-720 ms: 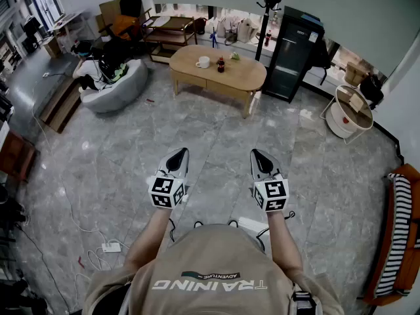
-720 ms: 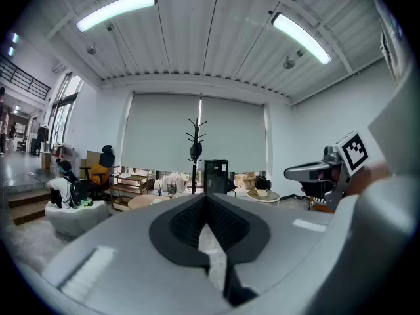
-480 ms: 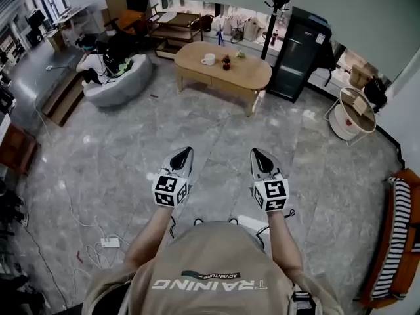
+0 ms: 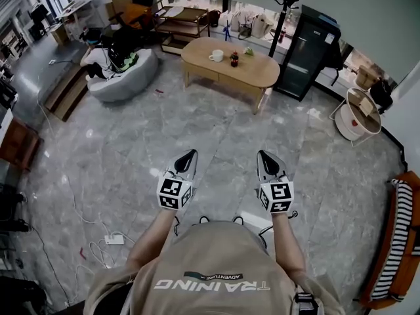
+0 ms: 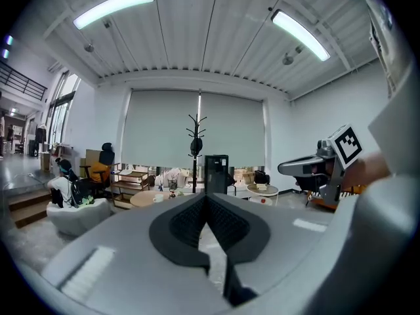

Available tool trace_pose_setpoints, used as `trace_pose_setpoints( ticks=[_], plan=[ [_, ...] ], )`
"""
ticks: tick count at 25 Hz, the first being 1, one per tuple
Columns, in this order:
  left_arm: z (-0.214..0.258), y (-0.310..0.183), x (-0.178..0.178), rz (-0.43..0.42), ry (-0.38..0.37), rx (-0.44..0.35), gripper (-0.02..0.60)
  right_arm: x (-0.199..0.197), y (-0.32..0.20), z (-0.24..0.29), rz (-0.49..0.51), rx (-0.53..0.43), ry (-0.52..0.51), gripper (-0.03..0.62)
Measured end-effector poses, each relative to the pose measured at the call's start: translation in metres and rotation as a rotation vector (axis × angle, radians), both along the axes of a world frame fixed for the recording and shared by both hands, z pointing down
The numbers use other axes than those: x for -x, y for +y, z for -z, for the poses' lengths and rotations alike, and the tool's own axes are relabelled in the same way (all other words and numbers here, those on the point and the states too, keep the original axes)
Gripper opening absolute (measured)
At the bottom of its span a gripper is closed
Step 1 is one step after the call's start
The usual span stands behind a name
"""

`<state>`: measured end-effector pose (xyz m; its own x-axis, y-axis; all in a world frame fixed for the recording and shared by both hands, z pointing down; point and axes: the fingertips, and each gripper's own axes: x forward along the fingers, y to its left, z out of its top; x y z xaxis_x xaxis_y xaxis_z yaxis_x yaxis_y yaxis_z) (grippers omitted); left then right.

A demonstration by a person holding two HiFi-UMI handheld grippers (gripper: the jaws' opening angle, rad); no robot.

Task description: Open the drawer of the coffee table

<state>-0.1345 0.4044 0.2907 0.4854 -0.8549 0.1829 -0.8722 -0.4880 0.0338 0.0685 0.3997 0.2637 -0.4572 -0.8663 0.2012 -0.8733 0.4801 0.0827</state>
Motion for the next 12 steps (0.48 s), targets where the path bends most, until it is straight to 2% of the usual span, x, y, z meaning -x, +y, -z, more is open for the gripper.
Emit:
trace_pose_setpoints(
  ticks=[6,12],
  plan=[
    [-0.024,0.006,0.02,-0.03,0.004,0.048,-0.01,0.007,0.005,-0.022,-0.013,0.071,0.014,0.005],
    [-0.038,-0.004,0.045,0.022,0.046,0.05,-0.01,-0.002,0.006,-0.042,-0.024,0.111,0.056,0.005]
  ],
)
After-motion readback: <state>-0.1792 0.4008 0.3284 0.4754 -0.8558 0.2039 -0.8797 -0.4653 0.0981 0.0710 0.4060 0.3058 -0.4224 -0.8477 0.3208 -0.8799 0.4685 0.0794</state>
